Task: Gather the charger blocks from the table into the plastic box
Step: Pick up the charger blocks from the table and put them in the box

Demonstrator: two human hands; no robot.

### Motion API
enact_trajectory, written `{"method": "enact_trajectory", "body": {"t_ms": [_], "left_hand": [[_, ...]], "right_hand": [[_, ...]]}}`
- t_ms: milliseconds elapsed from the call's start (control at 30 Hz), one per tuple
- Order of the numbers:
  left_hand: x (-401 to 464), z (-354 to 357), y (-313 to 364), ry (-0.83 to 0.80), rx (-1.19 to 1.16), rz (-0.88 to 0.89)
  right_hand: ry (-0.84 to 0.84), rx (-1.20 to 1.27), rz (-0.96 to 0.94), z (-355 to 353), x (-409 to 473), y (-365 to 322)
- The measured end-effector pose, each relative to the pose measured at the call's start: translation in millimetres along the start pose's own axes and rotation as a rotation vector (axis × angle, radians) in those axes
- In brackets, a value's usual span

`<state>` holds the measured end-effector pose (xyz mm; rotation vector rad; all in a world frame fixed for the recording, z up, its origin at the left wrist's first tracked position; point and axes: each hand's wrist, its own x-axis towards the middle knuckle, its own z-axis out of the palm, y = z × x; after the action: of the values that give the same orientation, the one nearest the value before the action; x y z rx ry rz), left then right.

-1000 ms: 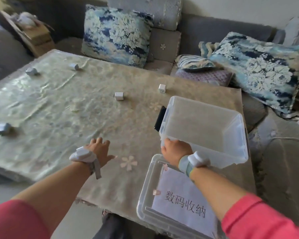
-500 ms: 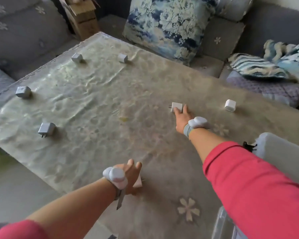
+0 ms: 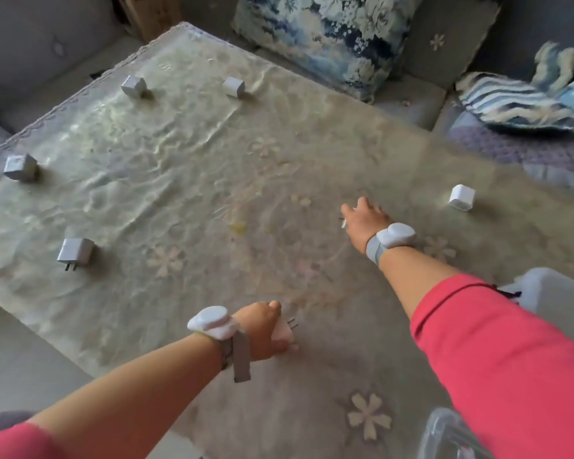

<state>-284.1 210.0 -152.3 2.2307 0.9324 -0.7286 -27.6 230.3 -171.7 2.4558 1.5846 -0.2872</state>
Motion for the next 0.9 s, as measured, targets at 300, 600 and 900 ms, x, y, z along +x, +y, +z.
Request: {"method": "enact_trajectory", "body": {"t_ms": [300,600,900], "left_hand": [[23,-72,169,0.250,-0.032,0.307],[48,-10,385,0.200,0.450,0.628],[113,46,407,0.087,0.896,0.404]], "right_hand": [[0.255,0.403,0.363,-88,-148,169],[-0.220,0.340,0.622,17,-279,307],[-0.206,0.349,0.528,79,-259,316]]}}
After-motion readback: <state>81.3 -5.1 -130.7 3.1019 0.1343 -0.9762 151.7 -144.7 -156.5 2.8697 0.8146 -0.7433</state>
